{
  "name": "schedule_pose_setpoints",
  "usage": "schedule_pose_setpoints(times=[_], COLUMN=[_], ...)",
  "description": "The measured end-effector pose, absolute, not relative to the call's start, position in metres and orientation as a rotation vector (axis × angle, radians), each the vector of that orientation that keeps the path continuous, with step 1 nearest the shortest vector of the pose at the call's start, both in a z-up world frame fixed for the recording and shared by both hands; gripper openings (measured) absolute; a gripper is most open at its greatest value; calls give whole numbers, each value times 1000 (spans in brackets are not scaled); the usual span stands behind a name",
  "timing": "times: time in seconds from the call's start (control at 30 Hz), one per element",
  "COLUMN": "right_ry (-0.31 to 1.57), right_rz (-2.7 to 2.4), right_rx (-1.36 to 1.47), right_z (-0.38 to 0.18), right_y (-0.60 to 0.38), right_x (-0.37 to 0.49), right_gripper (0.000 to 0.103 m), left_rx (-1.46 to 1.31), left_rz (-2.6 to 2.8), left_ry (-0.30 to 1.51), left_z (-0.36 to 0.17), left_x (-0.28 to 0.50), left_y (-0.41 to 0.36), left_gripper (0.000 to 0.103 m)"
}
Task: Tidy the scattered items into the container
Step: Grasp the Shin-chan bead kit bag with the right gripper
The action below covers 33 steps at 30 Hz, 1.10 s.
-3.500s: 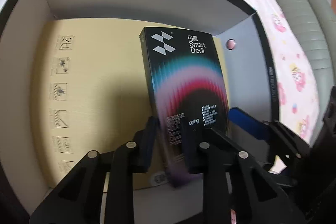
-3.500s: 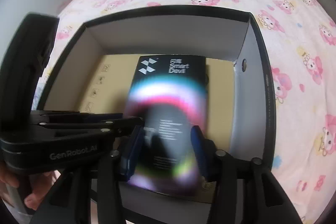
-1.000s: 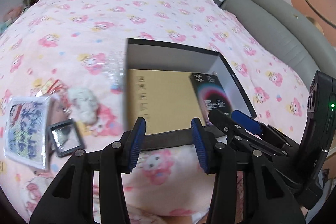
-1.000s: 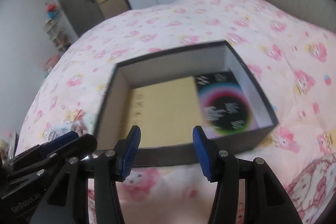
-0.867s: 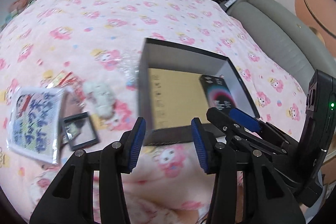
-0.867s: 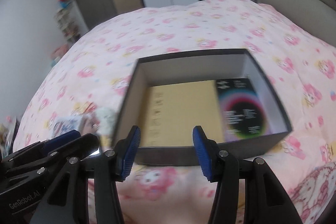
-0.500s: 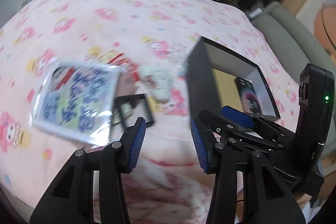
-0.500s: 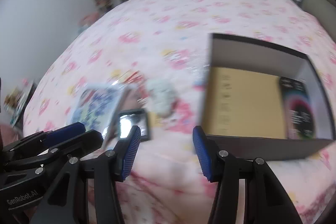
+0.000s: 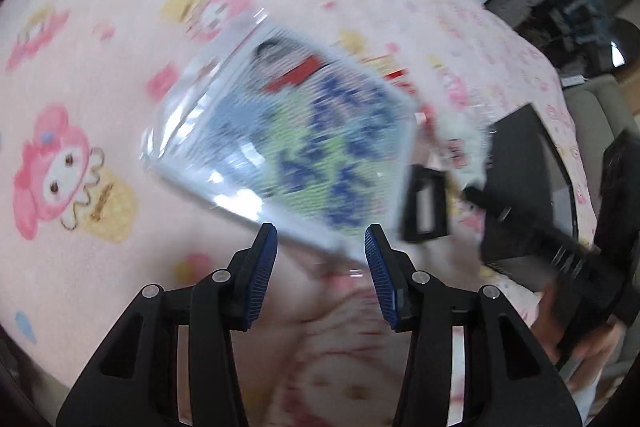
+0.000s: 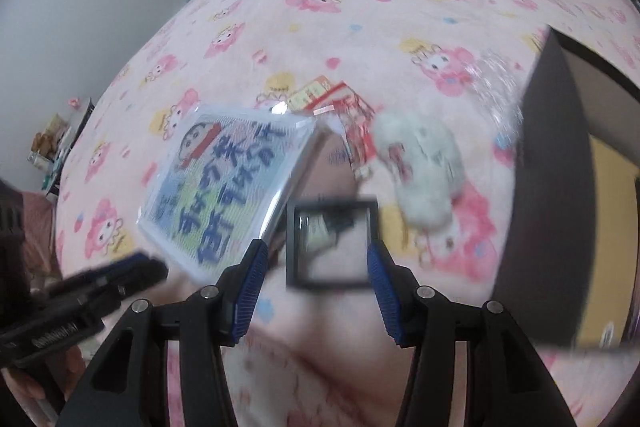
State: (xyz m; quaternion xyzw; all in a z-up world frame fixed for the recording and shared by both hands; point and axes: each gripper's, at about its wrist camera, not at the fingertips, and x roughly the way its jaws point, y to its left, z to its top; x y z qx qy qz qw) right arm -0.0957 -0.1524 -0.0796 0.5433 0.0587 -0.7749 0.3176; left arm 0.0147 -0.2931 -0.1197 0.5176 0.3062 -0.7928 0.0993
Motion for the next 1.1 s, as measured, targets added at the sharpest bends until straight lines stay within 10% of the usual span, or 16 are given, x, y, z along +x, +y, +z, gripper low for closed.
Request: schedule_pose_setpoints(times=[0.43, 1.1], right_ry=[319, 332], right_rz=[-2011, -1680], right_rx=[1315, 1396], right_z=[-99, -127], right_y=[-229, -264], right_x=[-168, -157], right_gripper=[48, 51], left_rx=[1431, 1229], left_rz=[-2288, -2209], left_ry=[1329, 1220], left_z=[-175, -160], left_x=[14, 30], left_y=[-331, -388], left_gripper=[50, 49])
